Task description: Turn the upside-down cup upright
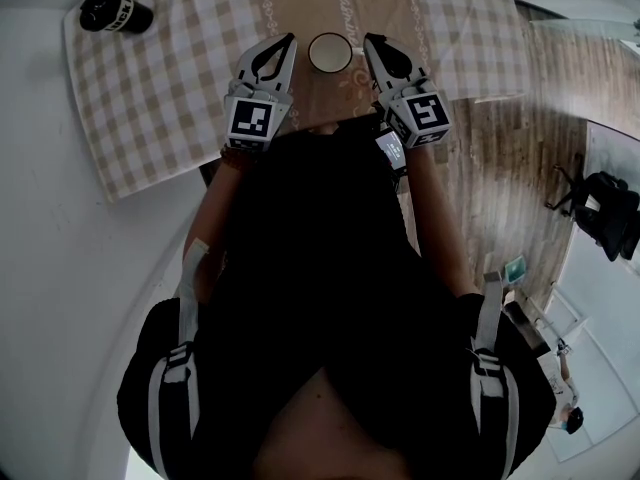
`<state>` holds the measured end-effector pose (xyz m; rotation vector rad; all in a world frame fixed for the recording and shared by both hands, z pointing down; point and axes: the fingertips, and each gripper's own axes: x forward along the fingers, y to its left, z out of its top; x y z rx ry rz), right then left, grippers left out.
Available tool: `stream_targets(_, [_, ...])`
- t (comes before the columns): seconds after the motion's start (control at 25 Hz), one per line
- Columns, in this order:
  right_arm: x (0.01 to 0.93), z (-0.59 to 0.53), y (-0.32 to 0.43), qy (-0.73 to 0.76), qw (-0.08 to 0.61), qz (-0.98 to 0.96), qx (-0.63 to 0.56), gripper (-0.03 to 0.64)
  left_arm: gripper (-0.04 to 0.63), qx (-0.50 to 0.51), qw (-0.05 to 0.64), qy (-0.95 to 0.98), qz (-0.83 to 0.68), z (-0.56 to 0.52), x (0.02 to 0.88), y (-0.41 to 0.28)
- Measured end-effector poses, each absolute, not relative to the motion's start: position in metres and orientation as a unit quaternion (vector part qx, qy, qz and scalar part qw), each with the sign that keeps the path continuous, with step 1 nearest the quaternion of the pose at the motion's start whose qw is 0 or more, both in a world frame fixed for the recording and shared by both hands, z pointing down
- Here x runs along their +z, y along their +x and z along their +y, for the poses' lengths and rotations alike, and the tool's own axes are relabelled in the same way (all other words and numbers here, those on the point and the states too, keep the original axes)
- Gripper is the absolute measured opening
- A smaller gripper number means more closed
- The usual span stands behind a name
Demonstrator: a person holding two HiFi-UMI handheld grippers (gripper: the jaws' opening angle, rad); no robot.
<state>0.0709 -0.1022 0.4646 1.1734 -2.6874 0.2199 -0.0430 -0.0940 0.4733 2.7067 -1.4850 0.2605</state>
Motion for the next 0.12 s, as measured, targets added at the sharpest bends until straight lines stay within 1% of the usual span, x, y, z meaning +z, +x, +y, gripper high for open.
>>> stream_targets(0.12, [0.4667,-0.1040,0.0732,0.398,0.100,-0.909,0.076,0.003,-0.004,0.091,0.020,0.872,-0.480,-0.0952,0.4789,-0.0433])
